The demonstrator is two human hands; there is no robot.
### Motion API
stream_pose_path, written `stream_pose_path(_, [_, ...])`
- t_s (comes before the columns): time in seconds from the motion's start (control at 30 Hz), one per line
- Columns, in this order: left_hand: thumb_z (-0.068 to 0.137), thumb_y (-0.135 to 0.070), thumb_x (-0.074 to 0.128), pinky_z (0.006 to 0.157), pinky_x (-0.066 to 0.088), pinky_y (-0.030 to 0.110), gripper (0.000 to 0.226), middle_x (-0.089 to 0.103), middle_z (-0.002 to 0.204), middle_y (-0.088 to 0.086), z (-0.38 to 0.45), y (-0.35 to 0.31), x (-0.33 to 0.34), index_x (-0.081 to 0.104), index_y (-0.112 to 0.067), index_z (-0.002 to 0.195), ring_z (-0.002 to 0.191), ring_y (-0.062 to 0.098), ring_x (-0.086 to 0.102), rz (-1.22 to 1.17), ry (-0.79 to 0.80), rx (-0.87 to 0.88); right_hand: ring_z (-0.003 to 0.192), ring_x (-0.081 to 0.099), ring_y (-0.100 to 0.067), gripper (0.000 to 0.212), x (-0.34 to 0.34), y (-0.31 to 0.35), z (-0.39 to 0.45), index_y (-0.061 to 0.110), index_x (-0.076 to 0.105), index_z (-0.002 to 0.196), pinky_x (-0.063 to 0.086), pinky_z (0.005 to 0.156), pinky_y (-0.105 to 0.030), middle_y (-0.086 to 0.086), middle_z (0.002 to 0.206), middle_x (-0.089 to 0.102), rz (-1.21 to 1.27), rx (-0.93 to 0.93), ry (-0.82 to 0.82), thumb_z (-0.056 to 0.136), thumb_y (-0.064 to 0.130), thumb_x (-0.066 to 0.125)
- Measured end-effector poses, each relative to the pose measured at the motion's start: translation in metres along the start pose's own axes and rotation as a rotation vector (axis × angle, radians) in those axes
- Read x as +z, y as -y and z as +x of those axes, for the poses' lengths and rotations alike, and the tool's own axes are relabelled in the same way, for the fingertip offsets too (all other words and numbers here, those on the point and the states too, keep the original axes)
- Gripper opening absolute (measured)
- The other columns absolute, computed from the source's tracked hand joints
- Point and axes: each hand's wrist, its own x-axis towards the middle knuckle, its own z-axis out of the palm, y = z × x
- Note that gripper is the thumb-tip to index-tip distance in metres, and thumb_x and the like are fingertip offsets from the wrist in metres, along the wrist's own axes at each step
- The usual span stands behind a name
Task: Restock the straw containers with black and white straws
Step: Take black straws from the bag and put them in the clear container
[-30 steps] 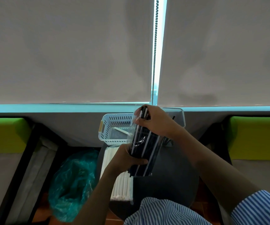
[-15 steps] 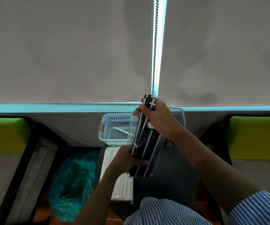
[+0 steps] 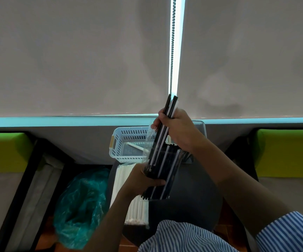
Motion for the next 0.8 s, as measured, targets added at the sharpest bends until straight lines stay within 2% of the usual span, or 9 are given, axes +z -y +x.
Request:
stream_pose_path(0.2, [0.068,-0.007,0.09,0.088,0.06,0.034,0.04,0.079,0.101,-0.004,-0.004,0.003,0.002,0.075,-0.023,0.102,0.096,0.013,0.075,-0.019,0.009,-0.008,0.071,0.064,-0.025,0.016,-0.006,0.018,0.004,0.005,0.052,0.093,0.055,0.081,-0.046,-0.013,0.073,0.06,0.038,-0.069,-0.094,0.102,-0.005,0.044])
stream_pose_path(0.43, [0.068,-0.007,0.09,0.091,0.059,0.04,0.044,0.078,0.103,0.0,-0.003,0.01,0.002,0.075,-0.015,0.108,0.099,0.018,0.075,-0.034,0.017,-0.033,0.072,0.066,-0.023,0.008,-0.013,0.036,0.008,0.003,0.051,0.101,0.059,0.074,-0.035,-0.012,0.075,0.059,0.021,-0.122,-0.184,0.101,-0.004,0.047])
stream_pose_path(0.67, [0.066,-0.008,0.091,0.092,0.059,0.042,0.042,0.079,0.1,-0.002,-0.005,0.022,0.001,0.075,-0.021,0.103,0.096,0.015,0.075,-0.001,-0.015,-0.112,0.066,0.066,-0.018,0.007,-0.023,0.051,0.013,0.003,0.051,0.099,0.059,0.068,-0.029,-0.012,0.074,0.059,-0.067,-0.229,-0.284,0.1,-0.004,0.048])
stream_pose_path(0.8, [0.064,-0.011,0.092,0.091,0.059,0.044,0.04,0.079,0.096,-0.003,-0.009,0.032,0.0,0.077,-0.023,0.099,0.092,0.014,0.075,0.024,-0.062,-0.164,0.07,0.067,-0.022,0.01,-0.04,0.059,0.016,0.01,0.052,0.096,0.058,0.073,-0.036,-0.004,0.071,0.063,-0.067,-0.312,-0.343,0.099,0.0,0.051])
